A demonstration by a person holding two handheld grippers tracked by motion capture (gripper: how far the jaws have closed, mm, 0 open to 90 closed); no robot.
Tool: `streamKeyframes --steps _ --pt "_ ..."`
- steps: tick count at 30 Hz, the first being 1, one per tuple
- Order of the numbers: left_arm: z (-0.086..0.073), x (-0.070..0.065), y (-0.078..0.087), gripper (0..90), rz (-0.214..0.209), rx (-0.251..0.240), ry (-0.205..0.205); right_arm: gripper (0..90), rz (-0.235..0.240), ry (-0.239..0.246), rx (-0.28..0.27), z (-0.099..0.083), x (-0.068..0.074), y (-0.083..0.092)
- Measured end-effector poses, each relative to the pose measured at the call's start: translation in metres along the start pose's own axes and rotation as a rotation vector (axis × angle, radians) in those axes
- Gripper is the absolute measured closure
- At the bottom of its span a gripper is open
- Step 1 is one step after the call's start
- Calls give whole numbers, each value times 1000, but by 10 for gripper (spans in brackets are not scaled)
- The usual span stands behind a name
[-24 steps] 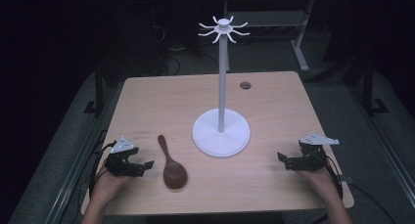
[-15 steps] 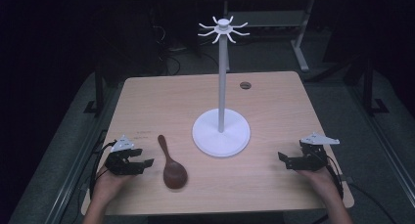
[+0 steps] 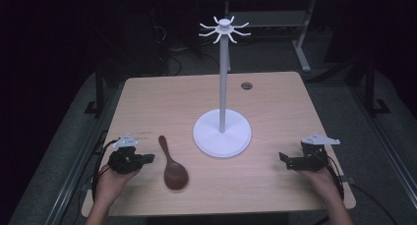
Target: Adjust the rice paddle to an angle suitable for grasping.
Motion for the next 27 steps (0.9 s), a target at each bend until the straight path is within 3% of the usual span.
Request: streamKeyframes --steps 16,27 --pt "34 -29 -26 898 -97 10 -73 10 20 7 3 -1 2 -2" --pt "47 -52 -53 898 -123 46 -110 10 13 9 7 -1 2 -3"
Point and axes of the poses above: each handheld gripper's, and its own axes: y roughly backward along the jaws, z roughly out of its top, x roughly to its left, the point moved 4 cm from there along -y, roughly forward along the jaws, and after that the axes turned 4 degrees about -y, right-handed, at the moved point
